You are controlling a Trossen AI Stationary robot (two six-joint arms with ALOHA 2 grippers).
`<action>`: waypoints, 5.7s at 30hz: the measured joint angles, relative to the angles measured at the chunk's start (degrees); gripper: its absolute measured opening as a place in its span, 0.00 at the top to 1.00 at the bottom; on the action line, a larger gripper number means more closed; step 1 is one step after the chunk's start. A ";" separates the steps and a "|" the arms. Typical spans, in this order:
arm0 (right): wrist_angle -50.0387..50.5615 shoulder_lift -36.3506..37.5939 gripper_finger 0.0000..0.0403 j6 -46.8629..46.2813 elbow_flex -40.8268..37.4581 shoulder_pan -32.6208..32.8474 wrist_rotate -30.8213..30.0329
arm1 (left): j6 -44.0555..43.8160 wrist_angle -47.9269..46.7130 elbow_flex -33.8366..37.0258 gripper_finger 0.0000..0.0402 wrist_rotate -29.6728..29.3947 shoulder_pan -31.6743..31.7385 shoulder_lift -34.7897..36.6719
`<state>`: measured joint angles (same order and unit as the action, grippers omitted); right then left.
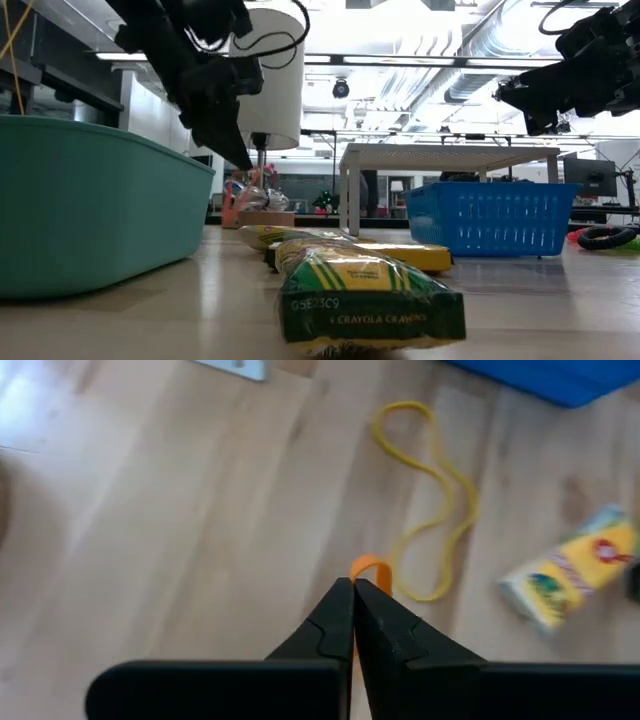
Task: Pick & Place Office Desk Supplies
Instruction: Put the orange rubber band into the green bin, then put the yellow rubber band into the green bin
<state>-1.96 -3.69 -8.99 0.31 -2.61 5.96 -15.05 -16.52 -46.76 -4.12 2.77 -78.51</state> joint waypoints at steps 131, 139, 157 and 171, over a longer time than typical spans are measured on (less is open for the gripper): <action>-0.02 0.01 0.59 0.02 0.00 -0.02 0.00 | 1.98 7.74 -6.12 0.76 3.91 -8.82 -4.82; -0.01 -0.01 0.59 0.00 -0.01 -0.01 -0.01 | 13.55 6.40 -6.13 0.76 -2.79 -5.93 -5.39; -0.09 -0.02 0.59 0.01 -0.01 0.00 -0.02 | 4.29 0.17 -8.90 0.76 -3.17 -6.60 -11.02; -0.22 -1.90 0.59 0.00 0.00 0.00 -0.02 | 7.96 -1.06 -14.06 0.76 -3.26 -6.04 -20.44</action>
<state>-2.17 -5.59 -8.99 0.31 -2.61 5.93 -7.09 -17.57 -60.82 -7.38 -3.27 -98.95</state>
